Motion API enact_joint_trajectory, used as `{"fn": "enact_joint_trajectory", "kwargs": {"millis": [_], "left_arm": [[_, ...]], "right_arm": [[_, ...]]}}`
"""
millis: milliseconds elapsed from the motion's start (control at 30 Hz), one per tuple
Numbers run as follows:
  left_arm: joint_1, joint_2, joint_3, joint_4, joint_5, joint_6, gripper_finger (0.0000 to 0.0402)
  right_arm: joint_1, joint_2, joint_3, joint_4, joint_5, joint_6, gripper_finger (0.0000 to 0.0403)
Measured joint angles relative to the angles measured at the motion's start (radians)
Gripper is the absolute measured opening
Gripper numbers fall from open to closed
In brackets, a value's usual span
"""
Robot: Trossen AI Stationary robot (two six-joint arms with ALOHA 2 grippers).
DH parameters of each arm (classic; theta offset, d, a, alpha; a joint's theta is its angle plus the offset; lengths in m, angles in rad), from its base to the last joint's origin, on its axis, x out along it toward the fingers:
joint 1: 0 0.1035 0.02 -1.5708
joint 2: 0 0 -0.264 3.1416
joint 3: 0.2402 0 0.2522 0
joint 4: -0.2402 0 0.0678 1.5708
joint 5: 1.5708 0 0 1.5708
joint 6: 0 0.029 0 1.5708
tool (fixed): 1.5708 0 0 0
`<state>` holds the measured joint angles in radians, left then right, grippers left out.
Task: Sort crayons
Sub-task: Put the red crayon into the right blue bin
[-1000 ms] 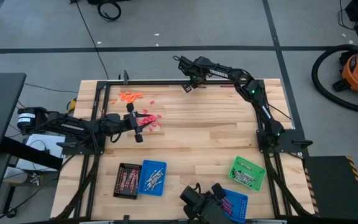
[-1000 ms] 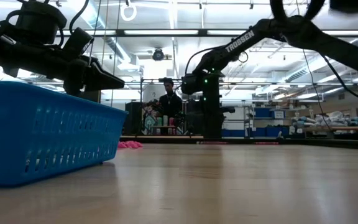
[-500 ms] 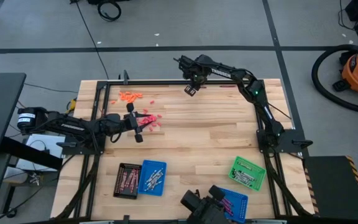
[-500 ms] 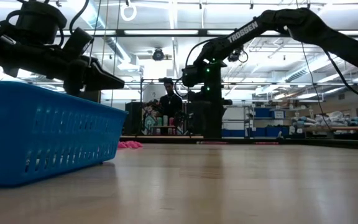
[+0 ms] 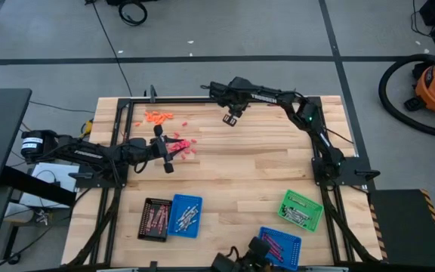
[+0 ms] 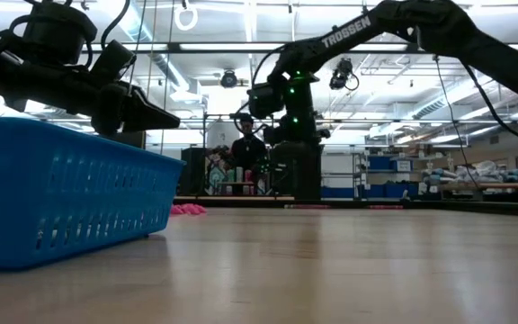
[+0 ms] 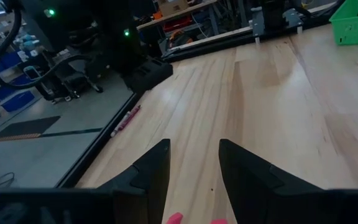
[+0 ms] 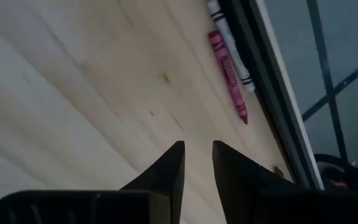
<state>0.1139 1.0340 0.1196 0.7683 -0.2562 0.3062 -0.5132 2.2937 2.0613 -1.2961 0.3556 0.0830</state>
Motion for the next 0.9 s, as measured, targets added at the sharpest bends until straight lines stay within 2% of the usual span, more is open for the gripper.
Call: {"fn": "enact_joint_trajectory", "kwargs": {"millis": [167,333,467,533,767,900], "left_arm": [[0.0,0.0,0.0,-0.001,0.0,-0.01,0.0149],[0.0,0.0,0.0,0.003,0.0,-0.025,0.0149],[0.0,0.0,0.0,0.022,0.0,-0.026,0.0149],[0.0,0.0,0.001,0.031,0.0,-0.026,0.0149],[0.0,-0.001,0.001,0.025,0.0,-0.025,0.0149],[0.0,-0.001,0.001,0.016,0.0,-0.025,0.0149]], "right_arm": [[-0.022,0.001,0.0,-0.047,-0.041,0.01,0.0091],[-0.025,0.002,0.0,-0.061,-0.022,-0.033,0.0091],[-0.048,0.026,0.002,-0.007,-0.131,0.008,0.0091],[-0.053,0.053,0.015,0.008,-0.148,0.043,0.0091],[-0.057,0.151,0.167,-0.021,-0.094,0.079,0.0091],[-0.104,0.18,0.22,-0.027,-0.145,0.089,0.0091]]}}
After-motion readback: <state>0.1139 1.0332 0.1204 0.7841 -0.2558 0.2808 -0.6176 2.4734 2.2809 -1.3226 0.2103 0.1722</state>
